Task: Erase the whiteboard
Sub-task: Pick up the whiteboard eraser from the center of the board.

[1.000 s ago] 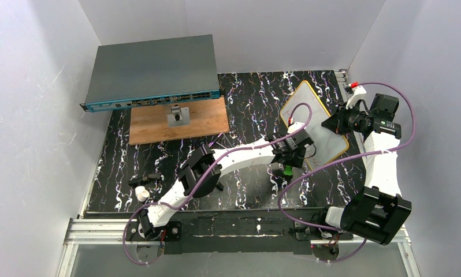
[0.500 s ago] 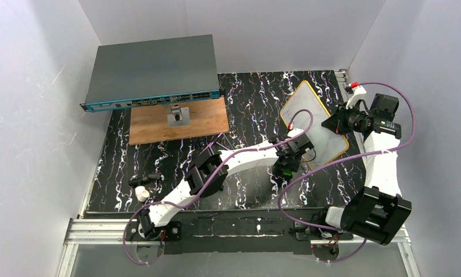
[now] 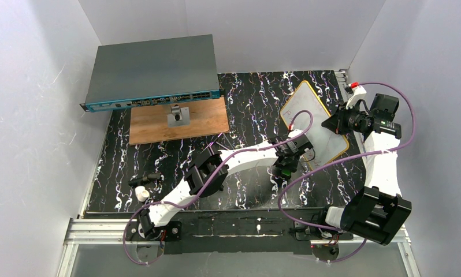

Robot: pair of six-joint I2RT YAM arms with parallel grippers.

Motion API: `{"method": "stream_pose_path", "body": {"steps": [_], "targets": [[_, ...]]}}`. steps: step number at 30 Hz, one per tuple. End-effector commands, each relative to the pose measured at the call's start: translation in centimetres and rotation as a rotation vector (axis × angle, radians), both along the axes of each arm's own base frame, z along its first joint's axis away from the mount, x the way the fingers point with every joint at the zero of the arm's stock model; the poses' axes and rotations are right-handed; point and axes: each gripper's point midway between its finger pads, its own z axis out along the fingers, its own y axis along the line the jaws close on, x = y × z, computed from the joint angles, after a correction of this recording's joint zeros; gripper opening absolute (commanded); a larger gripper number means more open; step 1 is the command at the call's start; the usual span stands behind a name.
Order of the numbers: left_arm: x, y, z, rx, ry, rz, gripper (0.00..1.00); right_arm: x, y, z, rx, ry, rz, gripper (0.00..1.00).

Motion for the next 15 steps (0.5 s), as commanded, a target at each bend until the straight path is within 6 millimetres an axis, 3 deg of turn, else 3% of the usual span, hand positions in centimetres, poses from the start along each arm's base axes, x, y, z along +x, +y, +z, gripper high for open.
{"method": "stream_pose_path", "body": {"steps": [1, 5, 7, 10, 13, 15], "targets": [[0.0, 0.7, -0.6, -0.019, 0.020, -0.039, 0.25, 0.4, 0.6, 2.1, 0.014, -0.099, 0.046, 0.01], [0.2, 1.4, -0.3, -0.107, 0.005, -0.092, 0.07, 0.3, 0.7, 1.9, 0.023, -0.086, 0.054, 0.01], [0.5, 1.8, 1.1, -0.169, -0.021, -0.124, 0.00, 0.3, 0.8, 1.8, 0.027, -0.082, 0.061, 0.01], [0.6, 2.6, 3.7, -0.241, -0.102, -0.185, 0.00, 0.1, 1.2, 1.6, 0.040, -0.065, 0.080, 0.01], [0.1, 3.5, 7.5, -0.336, -0.212, -0.262, 0.00, -0.4, 2.1, 1.3, 0.058, -0.046, 0.130, 0.01], [-0.7, 5.1, 9.1, -0.370, -0.272, -0.306, 0.00, -0.9, 3.0, 1.2, 0.067, -0.039, 0.176, 0.01]]}}
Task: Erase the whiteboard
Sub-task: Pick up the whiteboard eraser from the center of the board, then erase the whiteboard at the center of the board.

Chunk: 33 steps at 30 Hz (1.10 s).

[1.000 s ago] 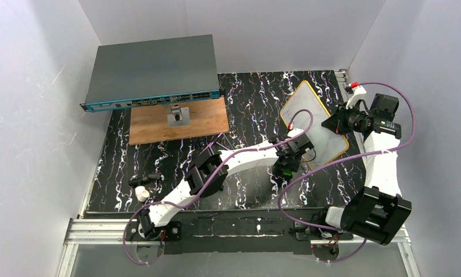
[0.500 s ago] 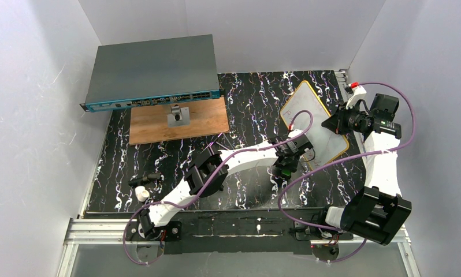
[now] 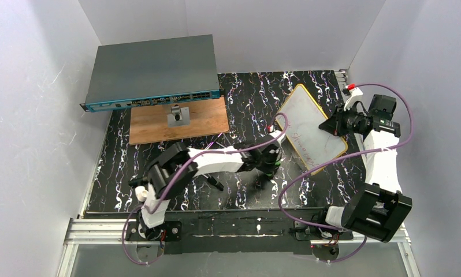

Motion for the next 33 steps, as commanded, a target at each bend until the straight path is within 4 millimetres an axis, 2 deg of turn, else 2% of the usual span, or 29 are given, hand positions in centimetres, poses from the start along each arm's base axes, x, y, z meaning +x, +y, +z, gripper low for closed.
{"method": "stream_pose_path", "body": {"steps": [1, 5, 7, 10, 14, 21, 26, 31, 33], "targets": [[-0.4, 0.6, 9.1, -0.218, -0.238, -0.156, 0.00, -0.8, 2.8, 1.6, 0.053, -0.052, 0.150, 0.01], [-1.2, 4.7, 11.0, -0.204, -0.364, -0.187, 0.00, -2.2, 5.3, 1.8, 0.077, -0.034, 0.266, 0.01], [-1.2, 7.1, 10.8, -0.166, -0.430, -0.182, 0.00, -3.0, 6.5, 1.7, 0.084, -0.008, 0.321, 0.01], [-0.7, 10.3, 10.9, -0.146, -0.538, -0.131, 0.00, -4.0, 7.2, 1.0, 0.085, 0.060, 0.364, 0.01], [0.3, 12.3, 10.4, -0.125, -0.577, -0.098, 0.00, -5.8, 7.9, 0.0, 0.126, 0.167, 0.451, 0.01], [2.4, 12.6, 9.4, -0.196, -0.542, -0.083, 0.00, -7.8, 8.1, -1.7, 0.044, 0.171, 0.515, 0.01], [1.9, 10.5, 8.2, -0.243, -0.488, -0.149, 0.00, -8.9, 8.8, -3.2, 0.061, 0.201, 0.542, 0.01], [1.4, 8.7, 6.6, -0.265, -0.440, -0.165, 0.00, -8.2, 9.2, -3.9, 0.077, 0.213, 0.543, 0.01], [2.3, 8.9, 5.9, -0.225, -0.471, -0.112, 0.00, -7.8, 9.2, -4.0, 0.084, 0.212, 0.541, 0.01]]}}
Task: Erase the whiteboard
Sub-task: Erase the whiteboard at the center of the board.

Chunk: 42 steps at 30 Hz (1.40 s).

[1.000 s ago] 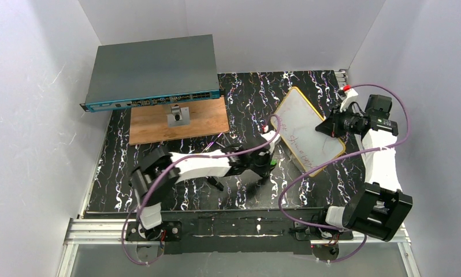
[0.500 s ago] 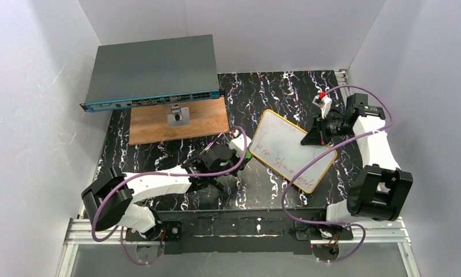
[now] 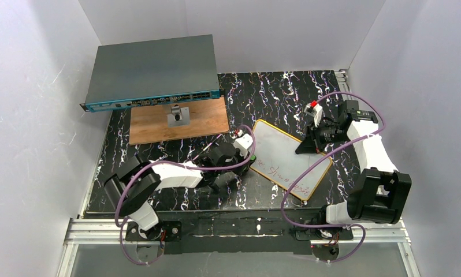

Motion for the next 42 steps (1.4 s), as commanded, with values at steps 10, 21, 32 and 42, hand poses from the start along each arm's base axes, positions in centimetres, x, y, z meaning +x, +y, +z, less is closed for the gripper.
{"method": "stream_pose_path", "body": {"steps": [10, 21, 32, 42], "targets": [[5.7, -0.9, -0.3, 0.044, -0.166, 0.254, 0.00, 0.9, 0.7, 0.0, 0.053, 0.015, 0.006, 0.01], [9.0, -2.6, 3.3, -0.016, -0.238, 0.297, 0.00, 0.9, 0.6, -0.5, 0.043, 0.022, -0.001, 0.01], [9.7, -4.8, 5.0, -0.088, -0.229, 0.219, 0.00, 1.1, 0.5, -0.6, 0.039, 0.032, -0.002, 0.01], [10.2, -4.6, 2.4, -0.013, -0.164, 0.187, 0.00, 1.0, 0.5, -0.7, 0.035, 0.033, -0.003, 0.01]]}}
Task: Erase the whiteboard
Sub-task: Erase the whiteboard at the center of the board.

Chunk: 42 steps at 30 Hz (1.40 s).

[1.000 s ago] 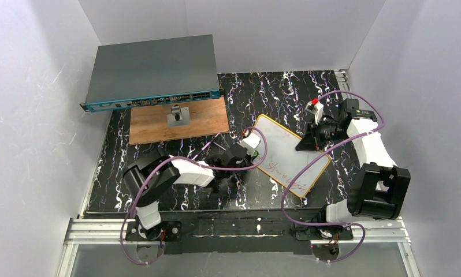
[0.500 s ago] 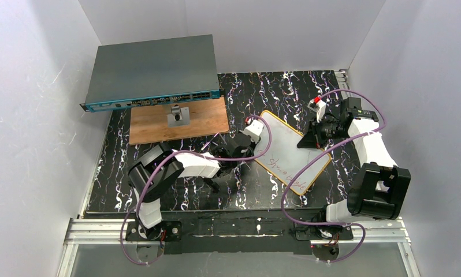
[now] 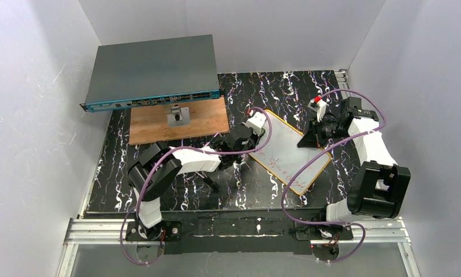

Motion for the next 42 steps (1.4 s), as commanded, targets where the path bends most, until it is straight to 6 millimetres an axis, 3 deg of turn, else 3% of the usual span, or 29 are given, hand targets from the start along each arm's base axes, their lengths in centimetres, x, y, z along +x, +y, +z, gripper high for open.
{"method": "stream_pose_path", "body": {"steps": [1, 12, 18, 24, 31, 36, 42], "targets": [[0.3, -0.3, -1.8, 0.008, 0.043, -0.029, 0.00, -2.0, 1.5, 0.4, 0.044, 0.036, 0.080, 0.01], [-4.3, 3.2, -8.7, 0.097, 0.194, -0.044, 0.00, -2.0, 1.6, 0.6, 0.050, 0.038, 0.083, 0.01], [-5.1, 4.0, -9.9, 0.123, 0.219, -0.049, 0.00, -2.2, 2.3, 1.4, 0.114, 0.065, 0.097, 0.01], [-2.5, 3.3, -6.6, 0.085, 0.121, -0.053, 0.00, -2.2, 2.9, 2.4, 0.193, 0.157, 0.116, 0.01], [1.8, 1.6, -3.3, -0.035, 0.071, -0.046, 0.00, -2.1, 2.6, 1.1, 0.163, 0.209, 0.090, 0.01], [3.2, -0.7, -0.8, -0.123, 0.034, -0.076, 0.00, -2.1, 2.5, 0.7, 0.162, 0.237, 0.085, 0.01], [4.6, -1.7, 1.9, -0.163, -0.025, -0.067, 0.00, -2.0, 2.4, 0.0, 0.150, 0.267, 0.077, 0.01]]}}
